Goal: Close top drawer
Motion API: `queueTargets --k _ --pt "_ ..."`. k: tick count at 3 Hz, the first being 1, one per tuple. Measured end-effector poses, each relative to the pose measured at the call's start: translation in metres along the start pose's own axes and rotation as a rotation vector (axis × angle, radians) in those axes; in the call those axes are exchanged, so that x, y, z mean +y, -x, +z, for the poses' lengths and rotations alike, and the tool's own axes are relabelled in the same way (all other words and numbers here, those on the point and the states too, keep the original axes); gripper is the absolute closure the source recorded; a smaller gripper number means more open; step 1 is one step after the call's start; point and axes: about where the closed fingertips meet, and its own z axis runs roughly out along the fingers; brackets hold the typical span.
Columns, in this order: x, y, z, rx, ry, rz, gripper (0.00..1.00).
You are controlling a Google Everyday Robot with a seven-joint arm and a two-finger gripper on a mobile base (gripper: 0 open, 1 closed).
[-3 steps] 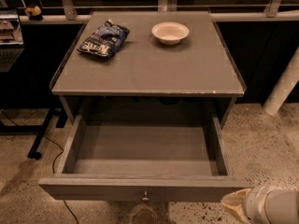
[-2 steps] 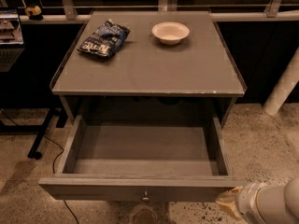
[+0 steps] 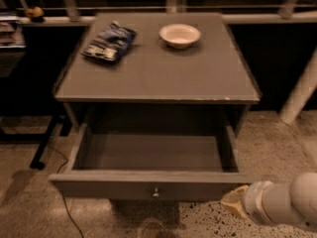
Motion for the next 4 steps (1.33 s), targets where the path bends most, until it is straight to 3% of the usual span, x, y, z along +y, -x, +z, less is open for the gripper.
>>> queueTargets --k 1,2,3,4 --pt "-0.021 0.036 0.012 -0.028 -0.004 -0.058 1.0" --pt "-0.023 0.042 0.014 -0.034 -0.005 -0.07 1.0" --pt "-0.048 0.099 0.032 -0.072 0.004 -0.162 1.0" --pt "-0.048 0.099 0.032 -0.072 0.004 -0.163 1.0"
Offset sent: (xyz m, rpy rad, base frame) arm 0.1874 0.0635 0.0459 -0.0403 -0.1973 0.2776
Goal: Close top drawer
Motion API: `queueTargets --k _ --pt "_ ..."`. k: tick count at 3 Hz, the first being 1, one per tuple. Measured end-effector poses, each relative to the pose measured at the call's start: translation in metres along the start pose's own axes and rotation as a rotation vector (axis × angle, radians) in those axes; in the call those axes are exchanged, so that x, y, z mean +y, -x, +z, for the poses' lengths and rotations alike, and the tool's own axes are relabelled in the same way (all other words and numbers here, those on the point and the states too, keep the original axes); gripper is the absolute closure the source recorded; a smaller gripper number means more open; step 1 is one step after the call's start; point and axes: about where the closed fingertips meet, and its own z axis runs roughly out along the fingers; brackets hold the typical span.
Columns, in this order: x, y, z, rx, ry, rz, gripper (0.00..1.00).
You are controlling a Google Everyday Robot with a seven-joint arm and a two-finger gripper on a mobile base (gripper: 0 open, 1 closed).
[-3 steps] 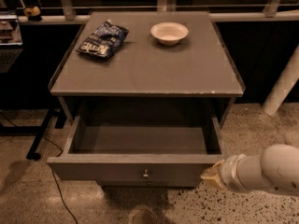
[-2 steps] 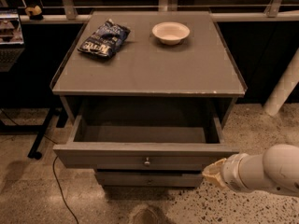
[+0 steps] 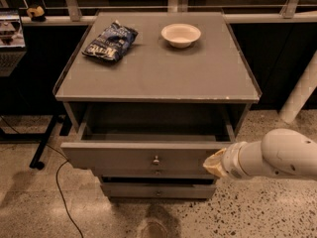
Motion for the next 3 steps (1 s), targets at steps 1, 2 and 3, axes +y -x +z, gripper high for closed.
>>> queueTargets --k 1,2,3 --pt "0.0 0.002 0.012 -0.006 0.025 -0.018 1.0" --pt "-0.009 0.01 0.03 -0.012 0.048 -0.049 1.0" --pt "-0.008 0.01 0.03 -0.012 0.048 -0.05 1.0"
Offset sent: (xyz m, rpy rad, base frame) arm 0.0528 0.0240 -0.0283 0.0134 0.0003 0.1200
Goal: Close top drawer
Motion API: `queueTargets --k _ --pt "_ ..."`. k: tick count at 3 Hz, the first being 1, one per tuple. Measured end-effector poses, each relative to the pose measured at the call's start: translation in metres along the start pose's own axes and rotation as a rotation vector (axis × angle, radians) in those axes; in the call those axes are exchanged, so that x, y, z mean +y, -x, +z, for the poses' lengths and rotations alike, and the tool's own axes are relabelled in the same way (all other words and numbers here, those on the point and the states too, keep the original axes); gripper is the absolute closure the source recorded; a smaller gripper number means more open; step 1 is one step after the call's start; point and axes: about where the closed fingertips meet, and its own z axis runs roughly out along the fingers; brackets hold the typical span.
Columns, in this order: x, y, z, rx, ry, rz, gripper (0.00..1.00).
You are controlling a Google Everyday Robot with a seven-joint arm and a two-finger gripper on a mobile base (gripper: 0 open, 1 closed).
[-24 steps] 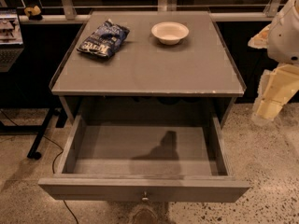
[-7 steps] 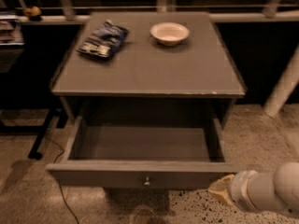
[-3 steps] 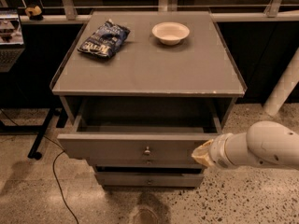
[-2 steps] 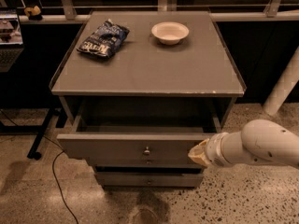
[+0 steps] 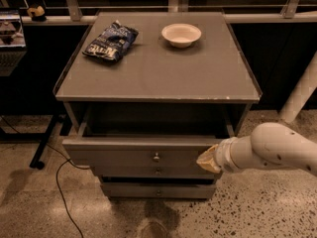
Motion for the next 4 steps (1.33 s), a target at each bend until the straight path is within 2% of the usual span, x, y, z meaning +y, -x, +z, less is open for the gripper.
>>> queueTargets --k 1,2,3,4 --pt "-0.01 0.011 0.01 -0.006 -0.002 -0.023 1.0" --pt "-0.027 0.033 0.022 -0.018 -0.018 -0.061 1.0" --pt "-0.026 0.033 0.022 -0.018 -0.018 -0.062 1.0" --pt "-0.047 0.064 0.032 -0.039 -0.057 -0.098 1.0"
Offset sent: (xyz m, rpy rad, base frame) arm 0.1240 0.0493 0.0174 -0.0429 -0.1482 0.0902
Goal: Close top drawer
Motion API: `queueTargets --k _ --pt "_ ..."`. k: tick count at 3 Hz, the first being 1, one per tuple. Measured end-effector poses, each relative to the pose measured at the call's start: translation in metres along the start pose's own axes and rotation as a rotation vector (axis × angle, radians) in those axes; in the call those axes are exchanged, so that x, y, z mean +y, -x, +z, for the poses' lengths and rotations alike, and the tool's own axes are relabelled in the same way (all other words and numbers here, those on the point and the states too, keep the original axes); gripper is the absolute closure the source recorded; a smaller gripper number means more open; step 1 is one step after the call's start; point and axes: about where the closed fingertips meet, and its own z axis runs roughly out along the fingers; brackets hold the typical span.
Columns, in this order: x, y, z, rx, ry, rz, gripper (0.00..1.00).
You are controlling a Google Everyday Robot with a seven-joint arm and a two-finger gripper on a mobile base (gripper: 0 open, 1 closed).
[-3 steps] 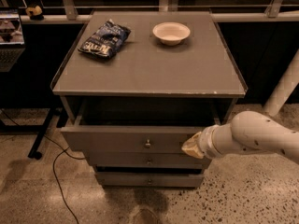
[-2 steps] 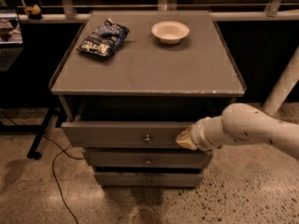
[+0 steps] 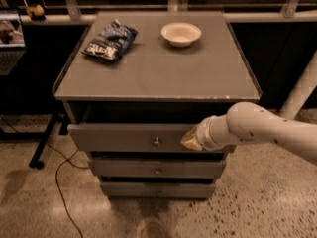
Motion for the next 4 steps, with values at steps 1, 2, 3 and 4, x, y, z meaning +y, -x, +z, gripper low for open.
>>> queueTargets --k 1,2,3,4 --pt "0.001 0.0 -0.001 0.0 0.0 0.0 1.0" --pt "-0.007 0.01 0.005 -0.005 -0.012 -0.013 1.0" --pt "-0.01 0.012 0.004 -0.004 -0.028 -0.014 1.0" --pt "-0.007 0.012 0.004 -0.004 -0.028 -0.014 1.0"
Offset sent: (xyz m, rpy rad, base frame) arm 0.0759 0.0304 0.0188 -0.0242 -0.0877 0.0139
